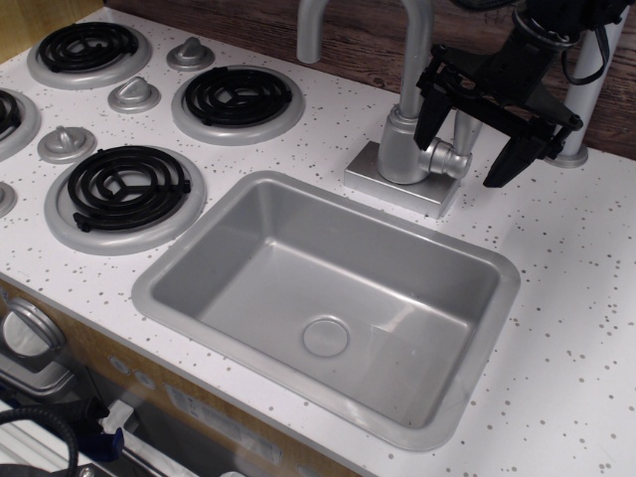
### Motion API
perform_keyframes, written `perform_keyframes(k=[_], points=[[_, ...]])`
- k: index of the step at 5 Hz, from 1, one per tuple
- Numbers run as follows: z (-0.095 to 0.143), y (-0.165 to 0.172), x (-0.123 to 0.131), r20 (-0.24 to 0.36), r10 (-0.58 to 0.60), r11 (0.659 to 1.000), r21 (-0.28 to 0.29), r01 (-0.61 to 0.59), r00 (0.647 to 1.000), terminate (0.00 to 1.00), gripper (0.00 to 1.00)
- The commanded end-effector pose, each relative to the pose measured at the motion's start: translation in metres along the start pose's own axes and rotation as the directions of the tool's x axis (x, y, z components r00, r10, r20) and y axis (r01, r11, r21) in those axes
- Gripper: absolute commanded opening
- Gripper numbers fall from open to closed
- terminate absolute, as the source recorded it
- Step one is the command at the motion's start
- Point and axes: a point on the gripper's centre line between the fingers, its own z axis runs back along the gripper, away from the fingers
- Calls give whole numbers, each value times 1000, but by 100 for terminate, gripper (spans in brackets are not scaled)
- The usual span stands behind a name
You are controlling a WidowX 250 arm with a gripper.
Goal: Lever vertical to front
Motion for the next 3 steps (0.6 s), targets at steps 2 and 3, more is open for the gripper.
perform_keyframes(k=[2,3], points=[[10,0,6,102,-30,999,21,28,994,0,100],[19,1,14,169,-57,997,59,47,984,0,100]])
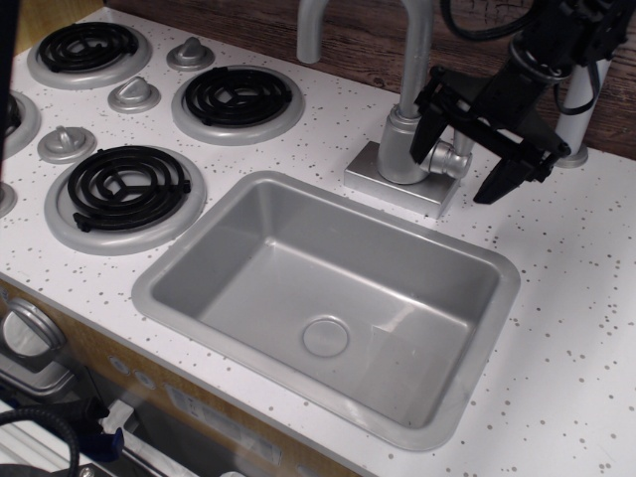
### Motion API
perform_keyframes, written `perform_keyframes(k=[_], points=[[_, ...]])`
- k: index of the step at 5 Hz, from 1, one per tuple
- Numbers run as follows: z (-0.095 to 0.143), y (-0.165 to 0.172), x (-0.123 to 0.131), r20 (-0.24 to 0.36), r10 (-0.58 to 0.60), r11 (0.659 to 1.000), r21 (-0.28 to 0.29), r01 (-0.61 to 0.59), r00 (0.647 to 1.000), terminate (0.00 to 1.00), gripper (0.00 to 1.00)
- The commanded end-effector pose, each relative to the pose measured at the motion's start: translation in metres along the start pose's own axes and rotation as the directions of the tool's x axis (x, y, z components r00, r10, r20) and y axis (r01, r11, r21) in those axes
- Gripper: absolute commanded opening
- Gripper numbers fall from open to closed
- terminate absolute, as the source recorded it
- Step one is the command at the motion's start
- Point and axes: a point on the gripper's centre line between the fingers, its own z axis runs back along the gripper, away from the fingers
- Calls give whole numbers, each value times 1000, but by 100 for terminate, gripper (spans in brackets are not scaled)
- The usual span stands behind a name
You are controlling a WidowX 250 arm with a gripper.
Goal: Lever vertical to front
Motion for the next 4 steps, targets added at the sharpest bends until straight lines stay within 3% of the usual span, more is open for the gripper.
perform_keyframes(k=[1,4], points=[[33,11,25,141,-30,999,-7,31,990,0,100],[26,14,52,165,-103,994,-20,107,981,0,100]])
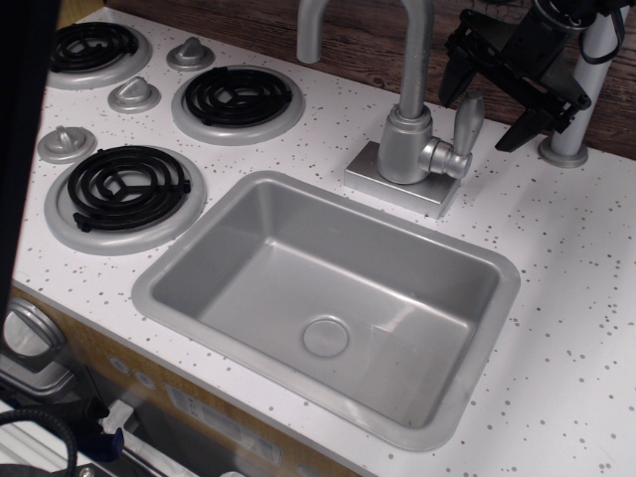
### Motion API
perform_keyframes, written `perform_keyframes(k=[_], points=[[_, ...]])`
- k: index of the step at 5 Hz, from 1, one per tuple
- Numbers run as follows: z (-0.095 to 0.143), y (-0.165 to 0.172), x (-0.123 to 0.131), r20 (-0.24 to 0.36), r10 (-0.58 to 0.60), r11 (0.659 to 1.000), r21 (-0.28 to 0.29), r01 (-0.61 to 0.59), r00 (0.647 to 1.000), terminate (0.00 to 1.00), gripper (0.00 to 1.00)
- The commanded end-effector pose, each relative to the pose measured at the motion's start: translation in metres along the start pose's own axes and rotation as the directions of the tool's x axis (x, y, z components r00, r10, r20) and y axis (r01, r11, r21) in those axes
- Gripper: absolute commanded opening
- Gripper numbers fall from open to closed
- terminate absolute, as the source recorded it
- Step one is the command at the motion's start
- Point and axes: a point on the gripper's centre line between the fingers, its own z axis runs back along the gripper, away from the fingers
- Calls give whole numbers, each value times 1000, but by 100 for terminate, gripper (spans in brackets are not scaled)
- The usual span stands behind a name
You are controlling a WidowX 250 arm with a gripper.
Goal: Lever vertical to front
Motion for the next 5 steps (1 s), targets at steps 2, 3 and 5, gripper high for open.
perform_keyframes(k=[2,3,5], points=[[0,10,17,37,11,999,-37,-9,999,0,100],[4,9,12,30,28,999,-31,-27,999,0,0],[14,1,-15,-75,101,994,-20,-103,992,0,0]])
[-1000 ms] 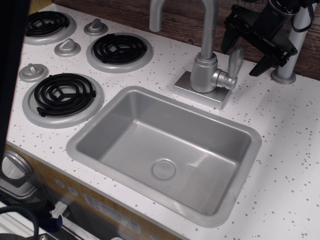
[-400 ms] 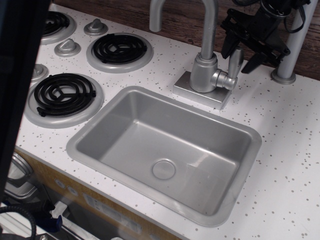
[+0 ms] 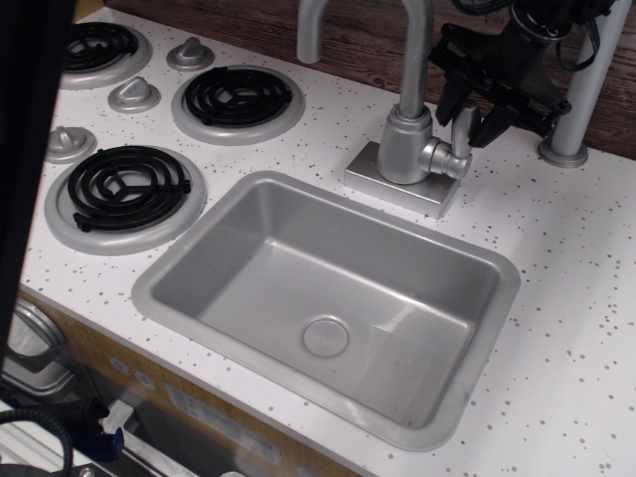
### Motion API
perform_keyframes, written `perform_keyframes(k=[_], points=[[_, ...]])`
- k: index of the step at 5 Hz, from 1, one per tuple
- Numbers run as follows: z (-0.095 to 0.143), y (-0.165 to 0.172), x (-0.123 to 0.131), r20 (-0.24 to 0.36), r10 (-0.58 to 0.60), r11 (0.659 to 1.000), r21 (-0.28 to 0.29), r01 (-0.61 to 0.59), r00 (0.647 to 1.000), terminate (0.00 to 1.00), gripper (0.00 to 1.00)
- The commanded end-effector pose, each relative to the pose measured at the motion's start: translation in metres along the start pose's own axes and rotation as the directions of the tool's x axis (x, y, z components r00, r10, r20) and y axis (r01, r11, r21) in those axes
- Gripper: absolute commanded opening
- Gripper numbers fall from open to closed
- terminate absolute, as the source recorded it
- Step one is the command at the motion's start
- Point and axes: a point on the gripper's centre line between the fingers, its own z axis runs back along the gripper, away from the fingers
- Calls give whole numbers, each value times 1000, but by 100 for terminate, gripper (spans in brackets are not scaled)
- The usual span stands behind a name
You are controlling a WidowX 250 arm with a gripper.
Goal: Lever vertical to front
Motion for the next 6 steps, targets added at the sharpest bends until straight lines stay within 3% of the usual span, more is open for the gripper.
perform_keyframes(k=[1,3,4,5,6], points=[[19,-3,-17,-35,54,997,-57,-56,998,0,0],[-6,-6,-25,-78,82,983,-156,-93,994,0,0],[-14,-7,-26,-83,83,978,-187,-98,993,0,100],[-19,-7,-25,-71,83,975,-201,-96,994,0,100],[-9,-7,-27,-57,85,982,-166,-94,995,0,100]])
